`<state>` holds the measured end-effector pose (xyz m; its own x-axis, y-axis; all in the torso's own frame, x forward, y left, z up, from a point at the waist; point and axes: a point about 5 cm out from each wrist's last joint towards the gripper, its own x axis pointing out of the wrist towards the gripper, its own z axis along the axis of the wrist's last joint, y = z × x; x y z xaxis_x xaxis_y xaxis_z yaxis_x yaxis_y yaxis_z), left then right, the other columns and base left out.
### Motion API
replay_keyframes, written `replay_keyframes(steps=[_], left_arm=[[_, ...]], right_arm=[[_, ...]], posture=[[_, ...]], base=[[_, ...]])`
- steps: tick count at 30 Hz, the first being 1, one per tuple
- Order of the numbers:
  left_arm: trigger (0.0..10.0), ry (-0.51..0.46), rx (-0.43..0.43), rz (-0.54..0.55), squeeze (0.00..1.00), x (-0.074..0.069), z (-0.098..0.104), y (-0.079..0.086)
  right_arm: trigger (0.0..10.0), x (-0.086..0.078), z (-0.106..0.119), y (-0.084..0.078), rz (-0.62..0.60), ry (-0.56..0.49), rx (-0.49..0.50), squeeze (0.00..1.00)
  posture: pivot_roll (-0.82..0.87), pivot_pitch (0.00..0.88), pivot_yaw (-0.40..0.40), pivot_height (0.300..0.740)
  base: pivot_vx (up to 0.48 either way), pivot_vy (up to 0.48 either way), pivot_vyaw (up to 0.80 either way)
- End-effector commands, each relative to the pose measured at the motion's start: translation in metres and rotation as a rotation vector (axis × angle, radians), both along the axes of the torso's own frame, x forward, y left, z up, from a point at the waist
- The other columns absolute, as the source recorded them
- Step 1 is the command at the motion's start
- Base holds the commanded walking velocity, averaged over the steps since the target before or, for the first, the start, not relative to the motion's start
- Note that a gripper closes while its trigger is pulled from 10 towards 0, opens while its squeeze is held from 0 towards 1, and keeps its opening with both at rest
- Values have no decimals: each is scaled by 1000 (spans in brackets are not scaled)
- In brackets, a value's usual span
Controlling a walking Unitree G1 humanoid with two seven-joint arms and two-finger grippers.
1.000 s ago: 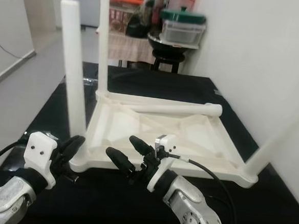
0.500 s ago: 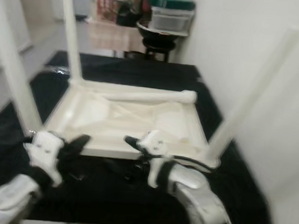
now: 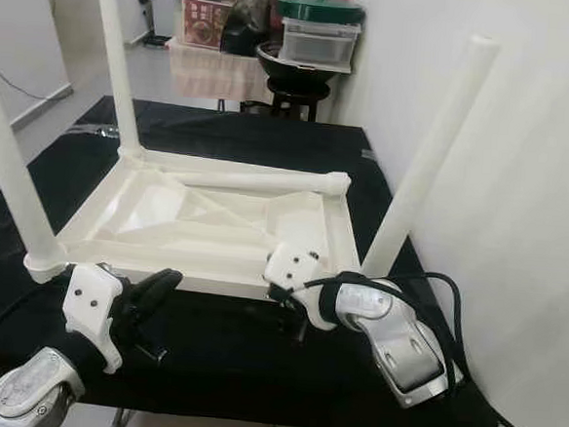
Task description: Building children table
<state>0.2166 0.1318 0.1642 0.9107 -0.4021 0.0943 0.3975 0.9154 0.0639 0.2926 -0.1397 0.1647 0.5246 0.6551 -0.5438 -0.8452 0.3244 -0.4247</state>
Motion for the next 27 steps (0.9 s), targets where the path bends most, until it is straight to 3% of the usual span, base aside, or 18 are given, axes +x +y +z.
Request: replay_keyframes(steps=[1,6,9,11,15,24,25,26,27], left_arm=[[10000,-1,-15,-12,0,-2,2,-1],[10000,2,-13,-21,0,-4,4,0],[10000,2,-11,-22,0,-5,5,0],[10000,0,-9,-23,0,-8,7,0],[10000,7,-9,-25,0,-15,9,0],[10000,40,-23,-49,0,-29,11,1],[10000,45,-26,-51,0,-31,12,1],[10000,50,-28,-52,0,-33,12,1],[10000,50,-28,-52,0,-33,12,1]], right_arm=[[10000,-1,-9,-2,17,35,-74,0],[10000,7,-18,2,81,-8,-283,0],[10000,17,-18,5,55,-3,-295,0],[10000,35,-15,10,-25,16,-286,0],[10000,53,-8,15,-98,45,-260,0],[10000,71,-5,16,-122,187,-282,0],[9725,76,-2,17,-127,182,-291,0],[8784,80,0,18,-133,180,-298,0],[8784,80,0,18,-133,180,-298,0]], posture=[[27,36,-83,740],[37,49,-83,740],[44,59,-87,740],[56,71,-93,740],[80,104,-98,740],[98,152,-96,740],[106,167,-98,740],[106,167,-98,740],[106,167,-98,740]], base=[[0,0,0],[0,0,0],[0,0,0],[0,0,0],[0,0,0],[0,0,0],[0,0,0],[0,0,0],[0,0,0]])
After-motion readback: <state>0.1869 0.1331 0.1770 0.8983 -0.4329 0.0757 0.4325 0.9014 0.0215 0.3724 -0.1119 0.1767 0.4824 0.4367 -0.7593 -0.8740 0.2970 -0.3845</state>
